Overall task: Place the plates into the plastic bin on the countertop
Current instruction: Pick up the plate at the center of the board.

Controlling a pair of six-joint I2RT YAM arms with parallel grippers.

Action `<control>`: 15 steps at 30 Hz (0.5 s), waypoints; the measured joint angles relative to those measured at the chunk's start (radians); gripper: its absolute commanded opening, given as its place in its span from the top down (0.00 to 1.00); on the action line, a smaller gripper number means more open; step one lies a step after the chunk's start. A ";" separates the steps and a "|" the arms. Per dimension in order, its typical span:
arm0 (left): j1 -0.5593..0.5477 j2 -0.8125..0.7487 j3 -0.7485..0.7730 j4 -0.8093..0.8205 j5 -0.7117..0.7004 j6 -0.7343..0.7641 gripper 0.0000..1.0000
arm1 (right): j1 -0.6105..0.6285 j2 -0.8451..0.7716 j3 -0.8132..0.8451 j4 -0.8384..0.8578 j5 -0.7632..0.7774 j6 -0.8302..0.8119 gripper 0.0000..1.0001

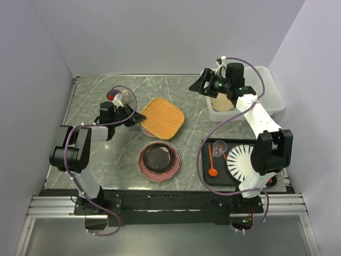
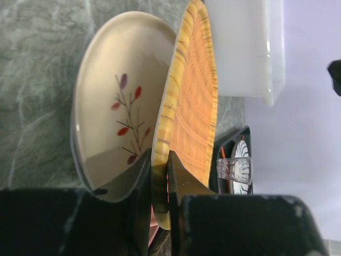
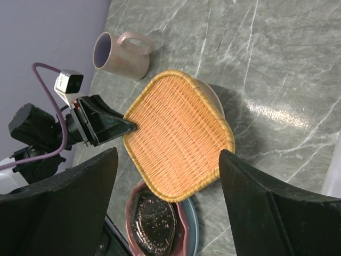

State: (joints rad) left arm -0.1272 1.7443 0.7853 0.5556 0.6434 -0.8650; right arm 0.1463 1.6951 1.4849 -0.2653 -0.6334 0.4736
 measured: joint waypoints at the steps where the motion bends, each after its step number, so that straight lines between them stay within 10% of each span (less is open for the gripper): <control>1: 0.000 0.000 0.000 0.008 0.008 -0.006 0.99 | 0.000 0.000 0.000 0.000 0.000 0.000 0.13; 15: 0.001 -0.046 0.000 0.031 0.066 -0.035 0.99 | 0.000 0.008 0.000 0.002 -0.034 -0.003 0.07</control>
State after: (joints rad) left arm -0.1265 1.6985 0.7856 0.5869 0.7097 -0.9001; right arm 0.1463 1.7031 1.4845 -0.2630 -0.6674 0.4709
